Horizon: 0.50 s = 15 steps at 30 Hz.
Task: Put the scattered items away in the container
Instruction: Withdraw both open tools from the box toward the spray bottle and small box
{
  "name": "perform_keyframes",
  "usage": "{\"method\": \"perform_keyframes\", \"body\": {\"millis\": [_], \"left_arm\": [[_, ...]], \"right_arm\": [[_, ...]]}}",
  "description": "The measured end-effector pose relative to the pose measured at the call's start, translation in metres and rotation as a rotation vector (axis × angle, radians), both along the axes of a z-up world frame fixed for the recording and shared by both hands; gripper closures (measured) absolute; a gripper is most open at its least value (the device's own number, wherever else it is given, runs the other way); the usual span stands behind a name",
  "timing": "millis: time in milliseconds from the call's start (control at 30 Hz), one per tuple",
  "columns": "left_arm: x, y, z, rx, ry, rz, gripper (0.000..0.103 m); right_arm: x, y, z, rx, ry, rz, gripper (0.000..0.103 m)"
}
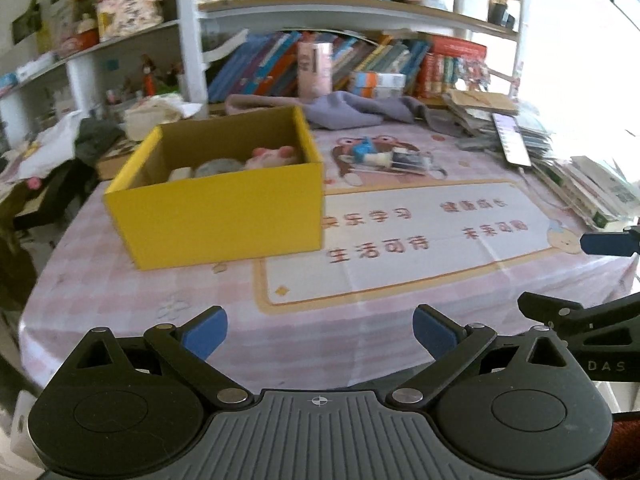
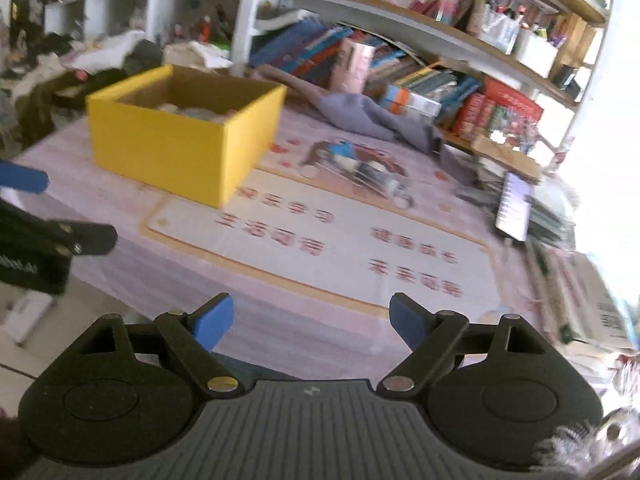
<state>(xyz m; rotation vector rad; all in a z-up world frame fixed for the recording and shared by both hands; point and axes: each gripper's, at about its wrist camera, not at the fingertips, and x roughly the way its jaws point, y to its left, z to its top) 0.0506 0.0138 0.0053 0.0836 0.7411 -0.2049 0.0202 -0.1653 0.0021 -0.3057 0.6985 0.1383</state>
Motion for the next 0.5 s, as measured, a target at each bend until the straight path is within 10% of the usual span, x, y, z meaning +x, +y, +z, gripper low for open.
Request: {"method": "perform_keyframes", "body": {"millis": [500], "left_arm": [[0.039, -0.069, -0.007, 0.039, 0.031, -0.196, 0.002]], "right_arm": [[0.021, -0.051, -0.005, 0.023, 0.048, -0.102, 0.018]]}}
